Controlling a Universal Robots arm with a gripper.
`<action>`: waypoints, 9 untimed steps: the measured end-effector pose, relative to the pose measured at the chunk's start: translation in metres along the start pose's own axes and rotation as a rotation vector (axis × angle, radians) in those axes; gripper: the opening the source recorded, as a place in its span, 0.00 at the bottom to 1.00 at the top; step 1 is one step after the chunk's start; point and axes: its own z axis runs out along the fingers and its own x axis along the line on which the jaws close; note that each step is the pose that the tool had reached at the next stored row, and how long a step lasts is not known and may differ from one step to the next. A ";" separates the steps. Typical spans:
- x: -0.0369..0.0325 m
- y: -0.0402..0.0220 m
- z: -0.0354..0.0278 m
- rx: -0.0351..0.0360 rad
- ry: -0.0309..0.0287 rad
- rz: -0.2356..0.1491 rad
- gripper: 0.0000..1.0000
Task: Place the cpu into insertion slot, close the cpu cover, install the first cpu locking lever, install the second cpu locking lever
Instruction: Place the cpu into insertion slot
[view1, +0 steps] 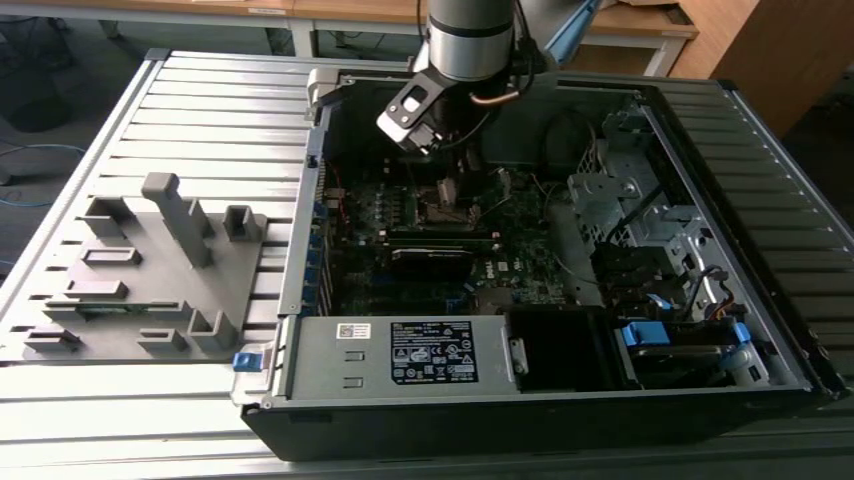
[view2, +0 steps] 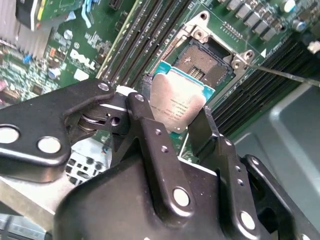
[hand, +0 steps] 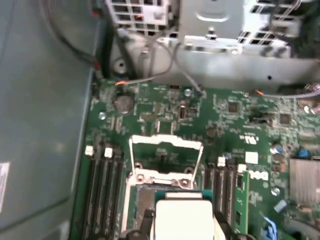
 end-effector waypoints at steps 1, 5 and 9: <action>0.0000 0.0000 0.0000 0.0005 -0.0016 0.017 0.54; 0.0001 0.0000 0.0000 0.0007 -0.0026 0.027 0.54; 0.0019 -0.0008 0.0000 0.0006 0.0030 0.027 0.54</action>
